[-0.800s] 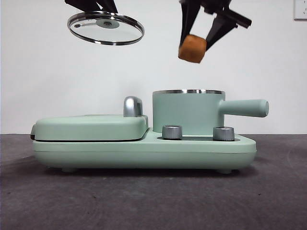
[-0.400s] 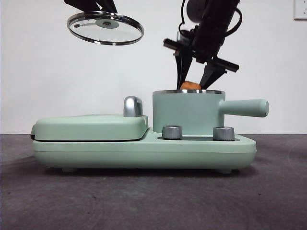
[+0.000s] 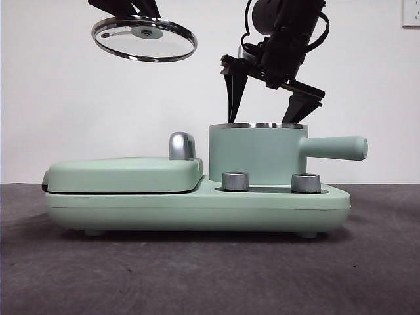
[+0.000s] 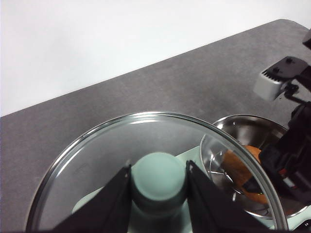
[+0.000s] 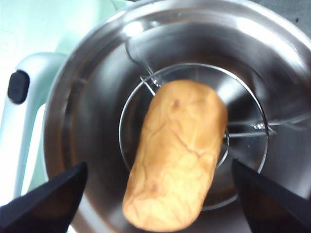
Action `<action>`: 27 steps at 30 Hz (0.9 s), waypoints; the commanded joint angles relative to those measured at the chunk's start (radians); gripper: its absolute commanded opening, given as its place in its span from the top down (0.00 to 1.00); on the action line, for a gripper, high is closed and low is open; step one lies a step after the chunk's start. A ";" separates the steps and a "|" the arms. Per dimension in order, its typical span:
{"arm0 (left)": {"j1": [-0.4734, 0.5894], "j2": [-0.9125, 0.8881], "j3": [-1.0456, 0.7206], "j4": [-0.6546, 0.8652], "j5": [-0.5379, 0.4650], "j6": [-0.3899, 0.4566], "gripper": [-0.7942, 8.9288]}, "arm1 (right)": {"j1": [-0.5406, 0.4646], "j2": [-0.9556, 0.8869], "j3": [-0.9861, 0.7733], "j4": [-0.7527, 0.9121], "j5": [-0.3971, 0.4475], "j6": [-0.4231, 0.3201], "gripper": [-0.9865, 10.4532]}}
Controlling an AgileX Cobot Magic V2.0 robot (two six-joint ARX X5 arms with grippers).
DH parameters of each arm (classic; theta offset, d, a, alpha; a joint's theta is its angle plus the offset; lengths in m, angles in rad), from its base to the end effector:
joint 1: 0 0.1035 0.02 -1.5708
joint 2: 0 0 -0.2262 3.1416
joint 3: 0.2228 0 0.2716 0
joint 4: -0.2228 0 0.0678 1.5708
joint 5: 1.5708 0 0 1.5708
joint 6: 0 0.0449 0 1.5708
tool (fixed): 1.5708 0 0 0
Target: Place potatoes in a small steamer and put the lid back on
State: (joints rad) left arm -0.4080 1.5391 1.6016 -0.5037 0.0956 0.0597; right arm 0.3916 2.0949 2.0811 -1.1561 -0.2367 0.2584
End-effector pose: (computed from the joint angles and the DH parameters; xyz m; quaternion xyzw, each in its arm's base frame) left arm 0.3427 -0.1528 0.3580 0.0622 0.2088 -0.2495 0.9436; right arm 0.4049 0.1786 0.2531 0.0598 0.5791 0.1846 0.7918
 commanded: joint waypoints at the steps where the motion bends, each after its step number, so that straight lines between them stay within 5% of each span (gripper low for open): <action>1: -0.004 -0.009 0.032 0.024 0.002 0.000 0.90 | 0.002 0.008 0.088 -0.055 -0.001 -0.016 0.49; 5: -0.005 -0.009 0.032 0.018 0.002 0.000 0.90 | 0.003 -0.023 0.221 -0.263 0.003 -0.125 0.49; 11: -0.005 -0.008 0.032 -0.001 0.002 0.000 0.90 | 0.005 -0.231 0.167 -0.264 0.005 -0.168 0.53; 20: -0.022 -0.003 0.032 -0.008 0.002 0.000 0.90 | 0.006 -0.690 -0.336 -0.256 0.075 -0.173 0.54; 27: -0.070 0.031 0.032 0.003 0.002 0.000 0.90 | 0.030 -1.044 -0.739 -0.038 0.076 -0.156 0.54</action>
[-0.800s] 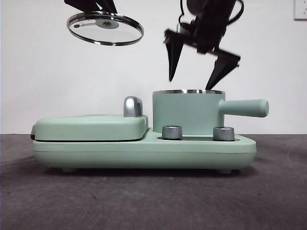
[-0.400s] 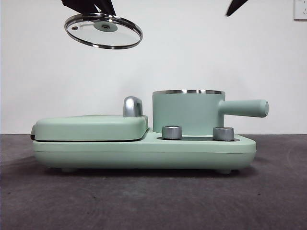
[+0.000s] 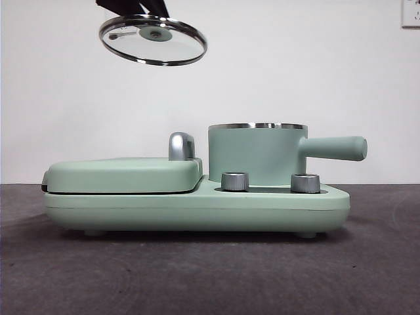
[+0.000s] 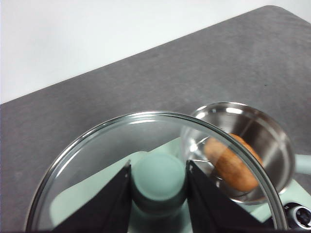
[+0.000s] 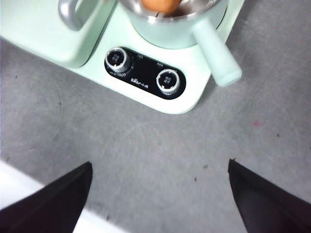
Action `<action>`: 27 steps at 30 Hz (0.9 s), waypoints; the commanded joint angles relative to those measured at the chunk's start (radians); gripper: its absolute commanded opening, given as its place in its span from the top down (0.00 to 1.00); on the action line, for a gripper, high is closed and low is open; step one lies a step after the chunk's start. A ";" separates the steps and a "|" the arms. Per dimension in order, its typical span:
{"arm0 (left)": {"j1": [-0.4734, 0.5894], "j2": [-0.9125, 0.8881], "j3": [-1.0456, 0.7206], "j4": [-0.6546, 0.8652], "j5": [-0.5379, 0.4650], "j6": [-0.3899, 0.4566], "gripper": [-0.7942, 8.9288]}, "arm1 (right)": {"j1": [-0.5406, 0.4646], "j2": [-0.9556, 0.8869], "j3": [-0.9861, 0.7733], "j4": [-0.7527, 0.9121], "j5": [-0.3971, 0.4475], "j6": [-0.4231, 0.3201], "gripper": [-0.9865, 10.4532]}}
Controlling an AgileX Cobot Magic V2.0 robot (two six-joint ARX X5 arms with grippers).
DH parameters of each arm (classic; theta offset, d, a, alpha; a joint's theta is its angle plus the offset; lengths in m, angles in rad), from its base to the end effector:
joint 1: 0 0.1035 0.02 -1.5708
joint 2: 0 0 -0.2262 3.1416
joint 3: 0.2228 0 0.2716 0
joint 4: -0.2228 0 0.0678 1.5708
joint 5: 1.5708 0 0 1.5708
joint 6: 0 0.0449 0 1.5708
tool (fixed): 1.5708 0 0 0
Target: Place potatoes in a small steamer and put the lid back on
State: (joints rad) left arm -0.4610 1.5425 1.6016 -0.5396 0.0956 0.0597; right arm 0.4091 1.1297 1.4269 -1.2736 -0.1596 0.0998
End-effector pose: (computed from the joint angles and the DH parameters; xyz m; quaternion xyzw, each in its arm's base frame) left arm 0.3333 -0.1703 0.3532 0.0711 0.2259 -0.2737 0.9322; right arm 0.2008 0.0948 0.3501 -0.0160 0.4772 0.2242 0.8496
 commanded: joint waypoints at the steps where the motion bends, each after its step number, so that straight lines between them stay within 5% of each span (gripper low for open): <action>1: -0.025 0.035 0.032 0.042 0.002 0.002 0.90 | 0.016 -0.127 -0.135 0.116 0.000 0.017 0.54; 13: -0.121 0.161 0.032 0.200 0.021 0.007 0.90 | 0.056 -0.513 -0.425 0.303 0.000 0.075 0.54; 27: -0.199 0.302 0.032 0.415 0.021 0.008 0.90 | 0.056 -0.572 -0.429 0.302 -0.002 0.151 0.54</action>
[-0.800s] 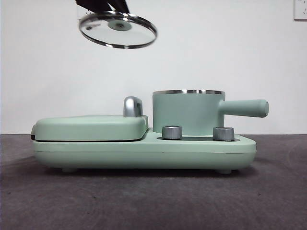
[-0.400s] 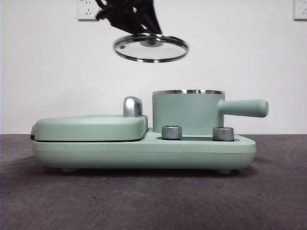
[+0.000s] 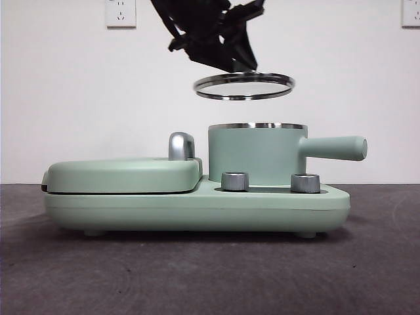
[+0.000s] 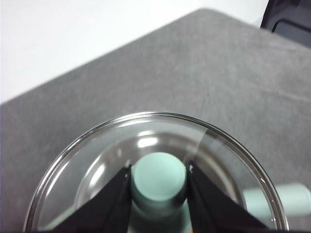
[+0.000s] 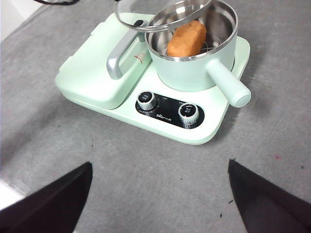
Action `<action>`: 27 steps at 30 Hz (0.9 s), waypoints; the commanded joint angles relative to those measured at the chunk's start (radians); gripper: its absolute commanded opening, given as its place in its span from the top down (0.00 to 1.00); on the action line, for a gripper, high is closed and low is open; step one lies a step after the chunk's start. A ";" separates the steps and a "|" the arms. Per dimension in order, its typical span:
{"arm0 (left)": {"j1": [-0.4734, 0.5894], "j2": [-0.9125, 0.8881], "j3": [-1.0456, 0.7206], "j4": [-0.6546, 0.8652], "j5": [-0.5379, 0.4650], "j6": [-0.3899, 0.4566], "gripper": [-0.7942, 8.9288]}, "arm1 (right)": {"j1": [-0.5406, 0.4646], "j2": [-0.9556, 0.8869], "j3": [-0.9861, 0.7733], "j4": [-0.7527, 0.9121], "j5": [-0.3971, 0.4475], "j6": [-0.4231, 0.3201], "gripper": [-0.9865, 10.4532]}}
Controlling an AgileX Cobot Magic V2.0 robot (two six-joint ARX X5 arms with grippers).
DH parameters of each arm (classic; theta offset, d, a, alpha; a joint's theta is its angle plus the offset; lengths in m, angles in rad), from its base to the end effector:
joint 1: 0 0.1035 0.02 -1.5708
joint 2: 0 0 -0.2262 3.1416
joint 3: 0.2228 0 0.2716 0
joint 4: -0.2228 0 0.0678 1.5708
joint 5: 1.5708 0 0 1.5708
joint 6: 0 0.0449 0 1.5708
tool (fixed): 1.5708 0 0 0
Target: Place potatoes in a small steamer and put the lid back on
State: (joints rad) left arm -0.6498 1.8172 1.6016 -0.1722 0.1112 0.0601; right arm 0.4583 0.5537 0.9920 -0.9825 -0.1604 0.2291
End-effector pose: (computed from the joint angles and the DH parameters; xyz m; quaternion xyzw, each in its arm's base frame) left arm 0.3559 -0.2767 0.2823 0.0786 0.1747 -0.3698 0.9091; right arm 0.1205 0.0674 0.3312 0.0653 0.2976 0.2609 0.9160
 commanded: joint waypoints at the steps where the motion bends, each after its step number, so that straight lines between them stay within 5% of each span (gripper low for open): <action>1: -0.011 0.038 0.032 0.060 0.005 0.007 0.90 | 0.007 0.004 0.006 0.010 -0.001 0.022 0.54; 27: -0.012 0.147 0.032 0.170 0.048 0.007 0.90 | 0.007 0.004 0.006 0.010 0.004 0.017 0.54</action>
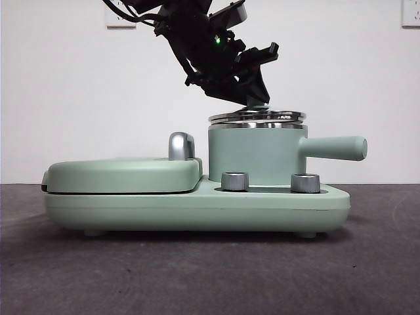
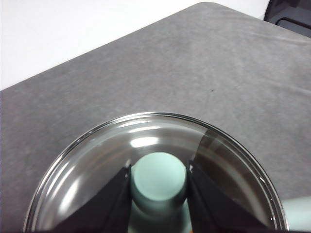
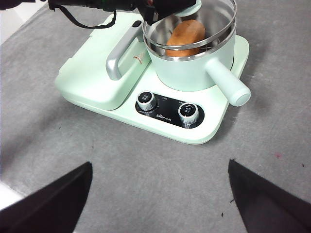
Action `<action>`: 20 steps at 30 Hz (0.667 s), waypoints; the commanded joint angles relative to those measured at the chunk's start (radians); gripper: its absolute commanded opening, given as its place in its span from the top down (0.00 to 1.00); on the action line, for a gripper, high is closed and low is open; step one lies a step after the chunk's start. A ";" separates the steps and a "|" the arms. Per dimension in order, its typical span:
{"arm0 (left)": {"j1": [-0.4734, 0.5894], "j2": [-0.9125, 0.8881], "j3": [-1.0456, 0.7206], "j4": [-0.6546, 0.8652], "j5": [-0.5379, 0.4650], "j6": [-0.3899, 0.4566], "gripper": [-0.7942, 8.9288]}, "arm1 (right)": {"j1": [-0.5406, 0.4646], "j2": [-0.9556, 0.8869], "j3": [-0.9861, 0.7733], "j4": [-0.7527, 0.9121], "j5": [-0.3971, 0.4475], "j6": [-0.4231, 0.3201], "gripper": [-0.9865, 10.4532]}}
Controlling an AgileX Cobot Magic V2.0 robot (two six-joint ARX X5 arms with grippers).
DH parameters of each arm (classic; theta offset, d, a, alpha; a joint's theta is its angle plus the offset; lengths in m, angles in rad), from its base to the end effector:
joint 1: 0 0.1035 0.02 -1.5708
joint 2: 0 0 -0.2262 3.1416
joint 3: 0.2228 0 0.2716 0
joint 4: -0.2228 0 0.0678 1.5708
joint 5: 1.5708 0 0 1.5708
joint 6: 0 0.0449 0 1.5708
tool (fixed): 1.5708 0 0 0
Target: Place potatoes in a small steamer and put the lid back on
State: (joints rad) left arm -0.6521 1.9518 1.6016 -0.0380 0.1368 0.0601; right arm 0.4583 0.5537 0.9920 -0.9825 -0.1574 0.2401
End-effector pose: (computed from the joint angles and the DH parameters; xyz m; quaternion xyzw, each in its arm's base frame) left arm 0.3758 -0.2946 0.2365 0.0763 0.1751 -0.3825 0.9040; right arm 0.1206 0.0673 0.3311 0.0699 0.2988 0.2579 0.9161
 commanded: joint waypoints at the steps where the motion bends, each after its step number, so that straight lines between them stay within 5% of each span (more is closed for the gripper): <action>1: -0.010 0.013 0.032 0.036 0.025 0.007 0.90 | 0.007 0.004 0.006 0.010 0.001 0.006 0.54; 20: -0.009 0.049 0.032 -0.010 0.024 0.008 0.90 | 0.007 0.004 0.006 0.010 0.001 0.011 0.54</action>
State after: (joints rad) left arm -0.6525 1.9644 1.6047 -0.0586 0.1577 0.0601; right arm 0.4583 0.5537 0.9920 -0.9825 -0.1574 0.2405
